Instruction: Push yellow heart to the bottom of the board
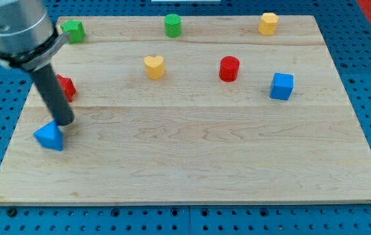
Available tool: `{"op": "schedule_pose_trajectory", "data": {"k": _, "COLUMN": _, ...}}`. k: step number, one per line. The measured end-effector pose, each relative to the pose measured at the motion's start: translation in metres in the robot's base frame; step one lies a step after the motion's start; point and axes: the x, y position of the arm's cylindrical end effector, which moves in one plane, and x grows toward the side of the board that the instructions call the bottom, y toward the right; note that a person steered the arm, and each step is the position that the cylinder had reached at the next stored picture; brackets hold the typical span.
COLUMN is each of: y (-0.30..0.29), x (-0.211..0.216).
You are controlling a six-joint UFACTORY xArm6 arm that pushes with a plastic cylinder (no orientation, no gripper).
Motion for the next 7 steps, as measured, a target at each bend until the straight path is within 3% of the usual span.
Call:
{"op": "schedule_pose_trajectory", "data": {"k": 1, "y": -0.009, "x": 0.016}}
{"op": "schedule_pose_trajectory", "data": {"k": 2, "y": 0.116, "x": 0.009}}
{"op": "schedule_pose_trajectory", "data": {"k": 3, "y": 0.173, "x": -0.033}}
{"op": "schedule_pose_trajectory", "data": {"k": 4, "y": 0.147, "x": -0.100}}
{"op": "schedule_pose_trajectory", "data": {"k": 5, "y": 0.177, "x": -0.144}}
{"op": "schedule_pose_trajectory", "data": {"k": 7, "y": 0.173, "x": -0.214}}
